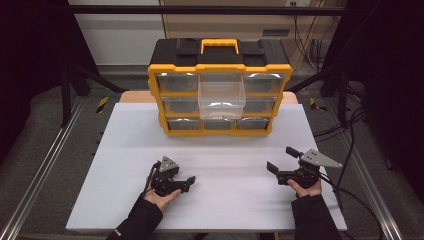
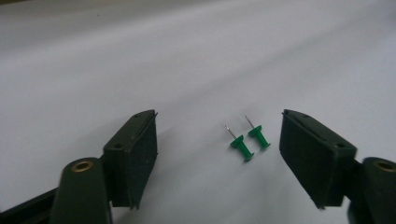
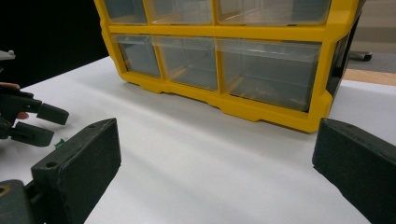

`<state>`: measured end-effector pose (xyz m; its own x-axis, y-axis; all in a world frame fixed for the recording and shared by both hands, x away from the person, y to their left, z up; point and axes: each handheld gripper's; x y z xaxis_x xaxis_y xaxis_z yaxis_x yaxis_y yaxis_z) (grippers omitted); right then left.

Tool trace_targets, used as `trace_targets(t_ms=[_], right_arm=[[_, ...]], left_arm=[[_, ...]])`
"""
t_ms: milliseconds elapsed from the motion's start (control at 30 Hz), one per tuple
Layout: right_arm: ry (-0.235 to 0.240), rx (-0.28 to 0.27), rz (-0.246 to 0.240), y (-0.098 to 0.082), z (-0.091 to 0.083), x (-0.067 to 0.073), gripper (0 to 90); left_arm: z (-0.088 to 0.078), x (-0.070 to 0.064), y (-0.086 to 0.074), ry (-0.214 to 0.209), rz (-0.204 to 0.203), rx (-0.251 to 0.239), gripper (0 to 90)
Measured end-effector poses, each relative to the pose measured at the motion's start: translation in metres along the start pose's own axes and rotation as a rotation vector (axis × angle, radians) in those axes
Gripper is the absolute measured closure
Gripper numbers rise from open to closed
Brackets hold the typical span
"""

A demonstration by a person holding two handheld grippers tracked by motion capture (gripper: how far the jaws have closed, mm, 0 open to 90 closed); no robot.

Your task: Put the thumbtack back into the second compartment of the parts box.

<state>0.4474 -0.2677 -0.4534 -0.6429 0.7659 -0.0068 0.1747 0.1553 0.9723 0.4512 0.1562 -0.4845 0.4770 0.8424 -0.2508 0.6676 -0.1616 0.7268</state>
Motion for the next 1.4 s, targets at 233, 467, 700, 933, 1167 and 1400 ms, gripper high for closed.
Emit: trace_targets(t_ms=[233, 467, 700, 933, 1167, 1400], right_arm=[[-0.001, 0.000, 0.000, 0.000, 0.000, 0.000, 1.5], [-0.002, -0.002, -0.002, 0.000, 0.000, 0.000, 1.5], [-0.002, -0.002, -0.001, 0.000, 0.000, 0.000, 1.5], [-0.003, -0.002, -0.003, 0.000, 0.000, 0.000, 1.5], [-0.004, -0.001, 0.002, 0.000, 0.000, 0.000, 1.5], [-0.002, -0.005, -0.002, 0.000, 0.001, 0.000, 1.5]], left_arm=[[0.001, -0.003, -0.003, 0.003, -0.012, -0.011, 49.4], [0.003, -0.007, -0.004, 0.004, -0.022, -0.010, 60.8], [0.004, -0.011, -0.006, 0.017, -0.018, -0.010, 70.1], [0.004, -0.016, -0.007, 0.032, -0.014, -0.006, 73.8], [0.004, -0.018, -0.007, 0.050, -0.015, -0.006, 75.8], [0.006, -0.020, -0.004, 0.068, 0.010, 0.017, 81.3]])
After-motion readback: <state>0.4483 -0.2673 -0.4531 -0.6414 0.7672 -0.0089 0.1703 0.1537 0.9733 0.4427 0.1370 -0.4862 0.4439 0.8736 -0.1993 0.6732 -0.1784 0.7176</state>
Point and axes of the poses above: each handheld gripper's, and its own axes: z roughly forward along the jaws, y roughly out of its top, x roughly to its left, and after that the axes turned 9 degrees about -z, right-handed
